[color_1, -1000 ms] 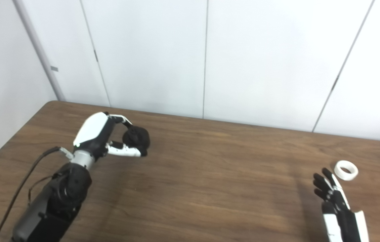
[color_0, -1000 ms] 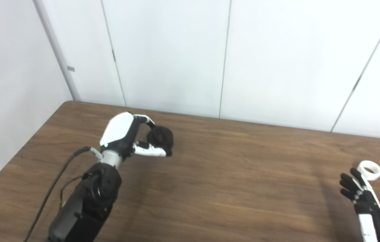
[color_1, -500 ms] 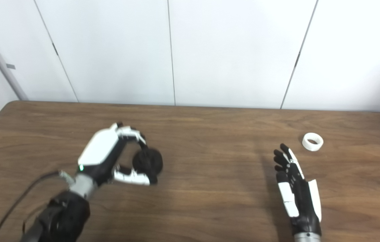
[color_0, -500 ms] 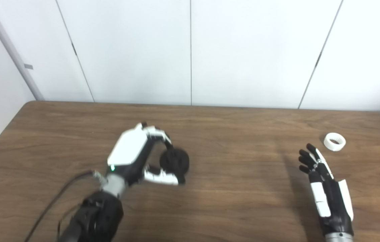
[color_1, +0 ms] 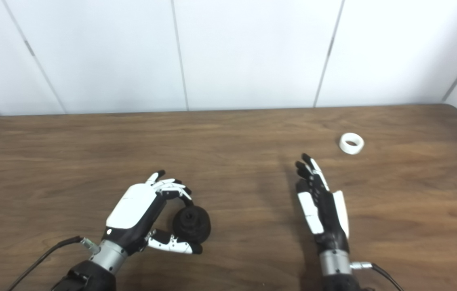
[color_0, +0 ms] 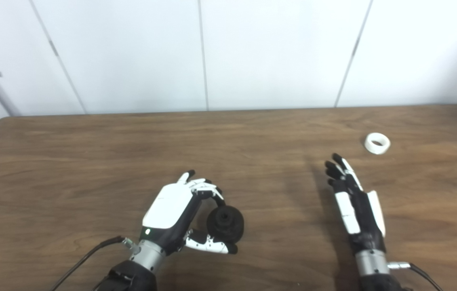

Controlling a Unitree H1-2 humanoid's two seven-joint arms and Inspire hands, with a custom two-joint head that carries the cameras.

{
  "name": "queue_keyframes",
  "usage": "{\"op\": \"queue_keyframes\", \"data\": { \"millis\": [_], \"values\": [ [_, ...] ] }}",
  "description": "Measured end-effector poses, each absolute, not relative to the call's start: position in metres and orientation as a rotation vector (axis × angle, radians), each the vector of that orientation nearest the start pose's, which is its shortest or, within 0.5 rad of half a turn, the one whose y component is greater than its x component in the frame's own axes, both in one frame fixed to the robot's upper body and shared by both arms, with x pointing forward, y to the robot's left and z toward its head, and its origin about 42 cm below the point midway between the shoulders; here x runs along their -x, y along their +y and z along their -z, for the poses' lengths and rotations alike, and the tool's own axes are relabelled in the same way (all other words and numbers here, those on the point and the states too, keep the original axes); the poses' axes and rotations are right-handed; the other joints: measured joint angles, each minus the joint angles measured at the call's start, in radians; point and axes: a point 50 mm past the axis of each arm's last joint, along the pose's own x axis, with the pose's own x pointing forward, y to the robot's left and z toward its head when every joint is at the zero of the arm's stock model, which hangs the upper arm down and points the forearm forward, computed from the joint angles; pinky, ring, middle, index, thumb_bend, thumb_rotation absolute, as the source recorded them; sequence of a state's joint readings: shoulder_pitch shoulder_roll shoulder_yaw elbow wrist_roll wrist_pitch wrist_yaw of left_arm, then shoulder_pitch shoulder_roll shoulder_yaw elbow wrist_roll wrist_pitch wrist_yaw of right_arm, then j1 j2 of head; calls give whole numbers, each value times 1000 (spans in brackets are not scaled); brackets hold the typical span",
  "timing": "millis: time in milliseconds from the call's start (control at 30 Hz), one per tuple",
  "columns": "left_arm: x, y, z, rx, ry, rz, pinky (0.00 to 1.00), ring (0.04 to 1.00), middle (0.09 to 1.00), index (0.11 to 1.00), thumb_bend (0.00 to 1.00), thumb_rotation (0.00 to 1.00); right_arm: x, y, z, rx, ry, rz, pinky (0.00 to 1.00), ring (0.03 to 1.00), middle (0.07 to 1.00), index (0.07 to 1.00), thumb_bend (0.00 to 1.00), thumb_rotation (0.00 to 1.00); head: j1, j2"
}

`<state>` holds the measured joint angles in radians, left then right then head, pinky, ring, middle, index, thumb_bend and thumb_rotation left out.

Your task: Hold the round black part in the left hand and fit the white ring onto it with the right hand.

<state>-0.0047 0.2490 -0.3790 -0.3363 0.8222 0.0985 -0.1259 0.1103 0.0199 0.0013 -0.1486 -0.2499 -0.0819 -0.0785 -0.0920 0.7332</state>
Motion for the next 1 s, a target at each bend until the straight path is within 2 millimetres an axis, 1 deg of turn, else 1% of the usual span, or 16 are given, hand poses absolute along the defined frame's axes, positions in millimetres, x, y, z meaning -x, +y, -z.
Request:
{"op": "queue_keyframes", "data": {
  "millis": [133,300,400,567,700,800,867,1000],
  "values": [
    [-250,167,-148,-992,-276,344,1000,855,756,486,520,53,-245,-210,-115,223,-122,100,854,884,885,930,604,1000,-5,12],
    [-243,161,-129,-974,-260,345,1000,861,765,487,519,54,-244,-208,-114,225,-97,104,858,880,880,927,595,1000,-14,29],
    [-242,161,-128,-980,-268,332,1000,860,767,487,520,54,-242,-208,-114,224,-91,107,857,882,881,928,595,1000,-14,32],
    [-242,158,-124,-981,-276,326,1000,869,776,487,519,53,-240,-208,-115,222,-85,114,858,879,879,926,588,1000,-20,49],
    [-241,157,-123,-982,-283,331,1000,872,779,487,520,52,-238,-208,-117,211,-78,117,875,882,878,926,597,1000,-21,54],
    [-241,156,-121,-980,-288,336,1000,873,779,487,520,52,-238,-208,-118,191,-77,119,853,872,874,924,599,1000,-23,60],
    [-241,155,-120,-978,-288,335,1000,875,780,487,520,52,-238,-209,-120,177,-73,122,865,886,881,927,593,1000,-23,60],
    [-241,154,-119,-977,-295,330,1000,875,782,487,520,52,-238,-210,-132,157,-88,127,881,891,881,925,594,1000,-31,67]
  ]
}}
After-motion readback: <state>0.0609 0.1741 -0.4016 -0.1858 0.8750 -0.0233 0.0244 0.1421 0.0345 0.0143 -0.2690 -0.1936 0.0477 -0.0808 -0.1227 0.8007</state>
